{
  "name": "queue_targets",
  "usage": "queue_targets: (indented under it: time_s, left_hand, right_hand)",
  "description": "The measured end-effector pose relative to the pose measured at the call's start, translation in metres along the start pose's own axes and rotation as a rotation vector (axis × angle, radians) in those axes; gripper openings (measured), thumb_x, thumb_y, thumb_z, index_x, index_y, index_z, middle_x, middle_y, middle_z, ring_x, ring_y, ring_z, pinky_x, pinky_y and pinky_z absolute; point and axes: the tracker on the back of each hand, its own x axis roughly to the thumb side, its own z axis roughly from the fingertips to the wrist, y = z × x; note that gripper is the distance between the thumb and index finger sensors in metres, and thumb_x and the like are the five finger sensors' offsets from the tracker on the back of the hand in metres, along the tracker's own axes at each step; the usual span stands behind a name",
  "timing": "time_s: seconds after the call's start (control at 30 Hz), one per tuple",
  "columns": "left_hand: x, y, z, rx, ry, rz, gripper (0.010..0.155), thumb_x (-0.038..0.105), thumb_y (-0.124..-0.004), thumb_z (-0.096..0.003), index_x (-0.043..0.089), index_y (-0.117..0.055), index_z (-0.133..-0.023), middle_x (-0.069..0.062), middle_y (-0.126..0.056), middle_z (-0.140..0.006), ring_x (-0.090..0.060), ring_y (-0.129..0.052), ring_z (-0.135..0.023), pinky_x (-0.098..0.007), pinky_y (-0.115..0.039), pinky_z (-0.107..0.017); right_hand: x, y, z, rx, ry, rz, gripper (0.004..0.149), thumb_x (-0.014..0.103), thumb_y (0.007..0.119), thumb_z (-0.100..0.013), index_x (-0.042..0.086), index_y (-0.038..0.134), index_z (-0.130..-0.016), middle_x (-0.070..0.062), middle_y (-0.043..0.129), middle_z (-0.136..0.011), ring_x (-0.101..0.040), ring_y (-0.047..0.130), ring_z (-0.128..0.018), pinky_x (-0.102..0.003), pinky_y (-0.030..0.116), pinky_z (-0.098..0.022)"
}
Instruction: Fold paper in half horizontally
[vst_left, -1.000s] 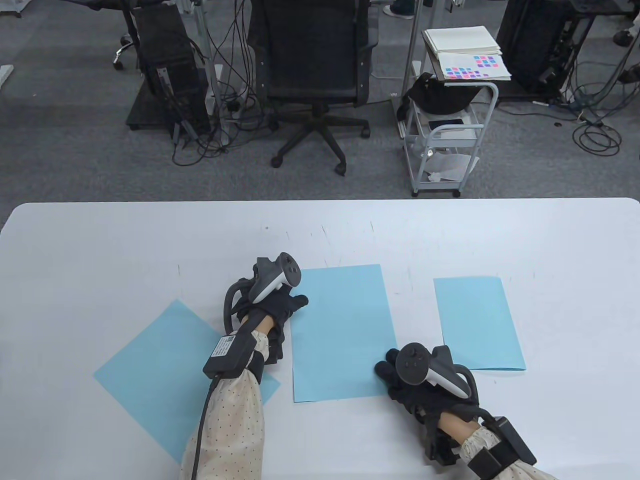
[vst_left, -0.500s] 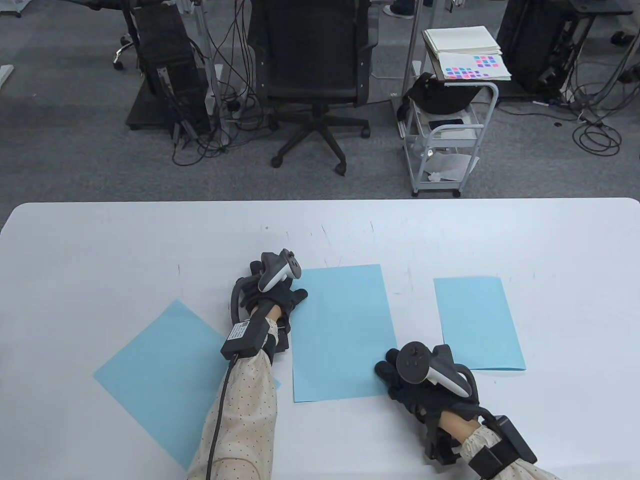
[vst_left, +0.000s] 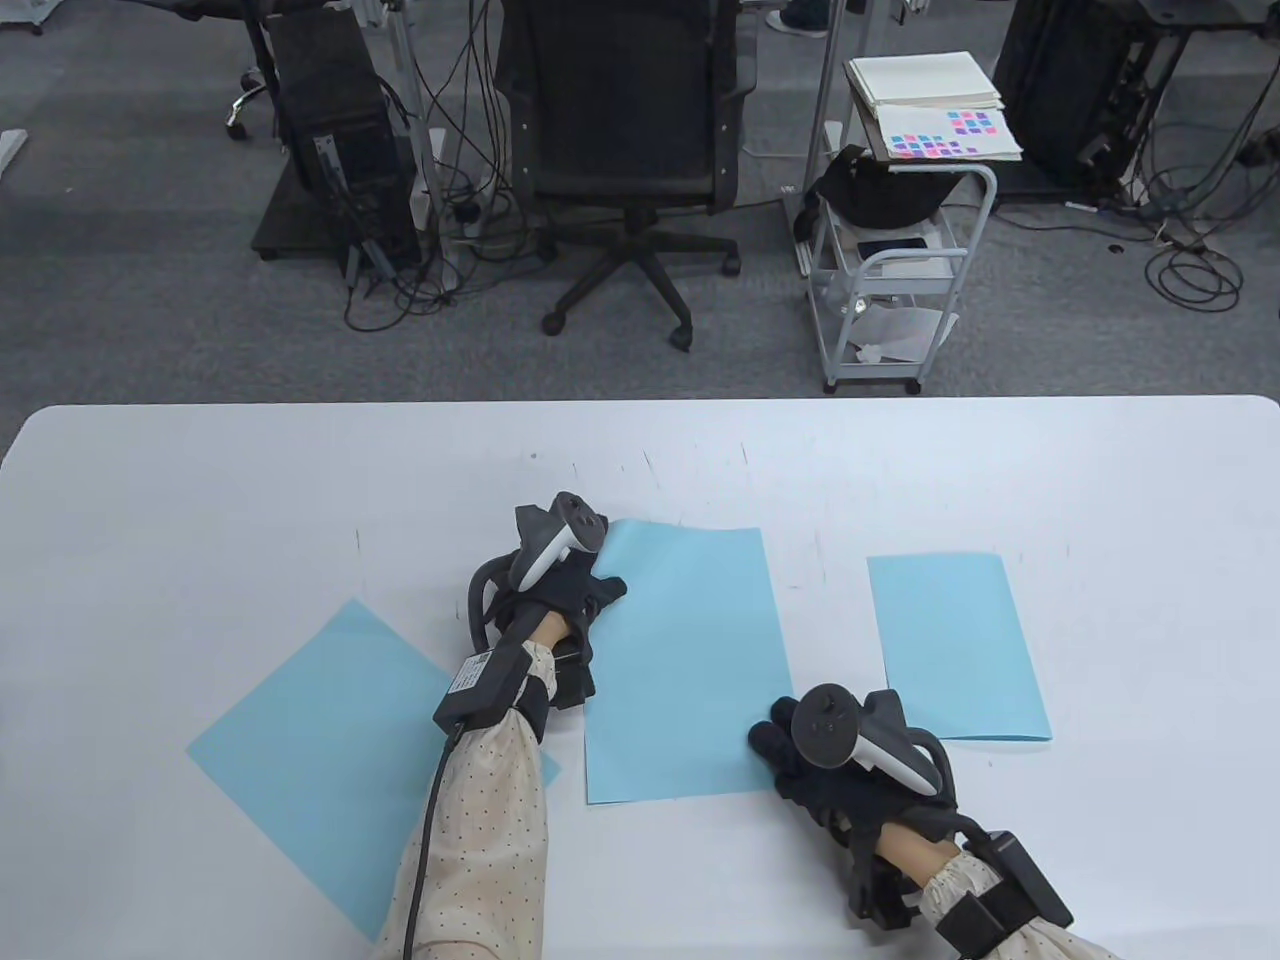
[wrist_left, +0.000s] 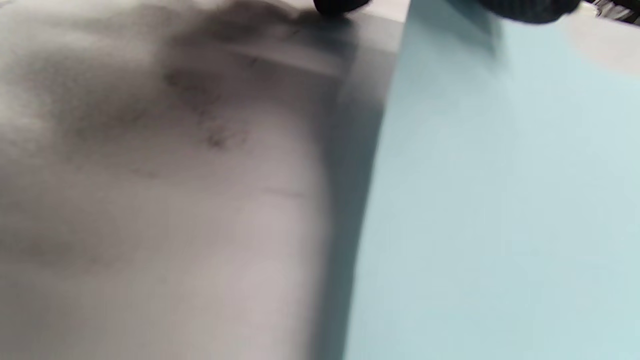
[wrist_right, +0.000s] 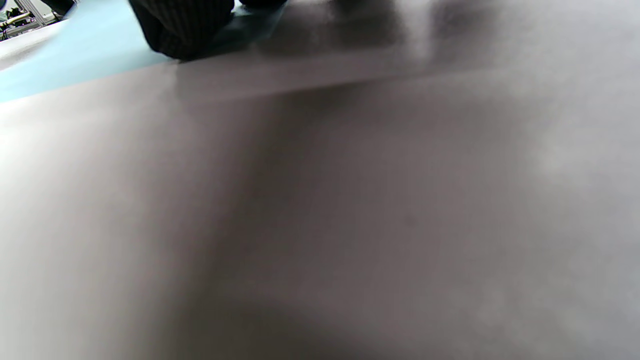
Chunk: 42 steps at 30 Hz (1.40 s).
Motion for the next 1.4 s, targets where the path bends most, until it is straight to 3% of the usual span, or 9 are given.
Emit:
queue_targets:
  time_s: [0.07, 0.17, 0.27, 0.37, 0.47, 0.6, 0.93, 1.4]
  left_hand:
    - [0.003, 0.006, 0.004, 0.008, -0.016, 0.037, 0.1, 0.061, -0.072, -0.04, 0.038, 0.005, -0.1, 0.023, -0.058, -0.113, -0.013, -0.047, -0.117, -0.055, -0.037, -0.089]
    - [0.006, 0.014, 0.014, 0.061, -0.047, 0.1, 0.098, 0.051, -0.077, -0.0438, 0.032, 0.0, -0.102, 0.026, -0.072, -0.103, -0.009, -0.066, -0.11, -0.051, -0.047, -0.088]
    - [0.01, 0.018, 0.026, 0.113, -0.103, 0.117, 0.088, 0.044, -0.079, -0.0453, 0.033, -0.014, -0.104, 0.029, -0.086, -0.09, -0.005, -0.08, -0.101, -0.046, -0.056, -0.086]
    - [0.01, 0.021, 0.042, 0.18, -0.166, 0.099, 0.073, 0.042, -0.081, -0.0439, 0.043, -0.039, -0.104, 0.029, -0.095, -0.084, -0.004, -0.087, -0.096, -0.045, -0.06, -0.084]
    - [0.008, 0.023, 0.06, 0.238, -0.208, 0.099, 0.053, 0.042, -0.08, -0.0439, 0.052, -0.066, -0.094, 0.028, -0.098, -0.085, -0.005, -0.088, -0.096, -0.045, -0.062, -0.083]
    - [0.001, 0.02, 0.084, 0.258, -0.253, 0.095, 0.047, 0.044, -0.078, -0.0445, 0.054, -0.072, -0.09, 0.027, -0.098, -0.086, -0.006, -0.089, -0.095, -0.045, -0.062, -0.083]
    - [-0.023, -0.01, 0.135, 0.272, -0.326, 0.04, 0.044, 0.051, -0.076, -0.0421, 0.057, -0.078, -0.086, 0.022, -0.089, -0.099, -0.013, -0.077, -0.105, -0.05, -0.056, -0.085]
    - [-0.046, -0.065, 0.151, 0.24, -0.293, -0.163, 0.046, 0.051, -0.075, -0.0418, 0.061, -0.075, -0.086, 0.027, -0.076, -0.107, -0.014, -0.063, -0.112, -0.052, -0.05, -0.086]
  right_hand:
    - [0.0, 0.0, 0.0, 0.001, 0.0, -0.002, 0.056, 0.038, 0.068, -0.05, 0.047, 0.046, -0.1, 0.021, 0.029, -0.115, -0.027, 0.014, -0.109, -0.064, 0.014, -0.075]
    - [0.0, 0.0, 0.0, 0.002, 0.001, 0.0, 0.056, 0.038, 0.068, -0.05, 0.047, 0.046, -0.1, 0.02, 0.029, -0.115, -0.027, 0.014, -0.109, -0.063, 0.014, -0.075]
    - [0.0, 0.0, 0.0, 0.002, 0.001, 0.002, 0.056, 0.038, 0.068, -0.05, 0.047, 0.046, -0.1, 0.021, 0.028, -0.115, -0.027, 0.014, -0.109, -0.064, 0.015, -0.075]
    - [0.0, 0.0, 0.0, 0.004, 0.001, -0.001, 0.056, 0.039, 0.068, -0.05, 0.048, 0.045, -0.1, 0.021, 0.028, -0.115, -0.026, 0.013, -0.109, -0.063, 0.014, -0.075]
    - [0.0, 0.0, 0.0, 0.006, 0.004, -0.003, 0.056, 0.039, 0.067, -0.05, 0.048, 0.045, -0.1, 0.021, 0.027, -0.115, -0.026, 0.013, -0.109, -0.063, 0.015, -0.075]
    - [0.0, 0.0, 0.0, 0.009, 0.007, -0.005, 0.056, 0.039, 0.067, -0.05, 0.048, 0.045, -0.1, 0.021, 0.027, -0.115, -0.026, 0.013, -0.109, -0.063, 0.014, -0.075]
    - [-0.001, 0.001, 0.0, 0.01, 0.009, -0.012, 0.056, 0.039, 0.067, -0.05, 0.049, 0.045, -0.1, 0.022, 0.027, -0.115, -0.025, 0.012, -0.109, -0.063, 0.014, -0.075]
    - [-0.003, 0.001, 0.0, 0.014, 0.007, -0.029, 0.056, 0.039, 0.067, -0.05, 0.049, 0.045, -0.1, 0.023, 0.026, -0.115, -0.024, 0.011, -0.108, -0.063, 0.014, -0.075]
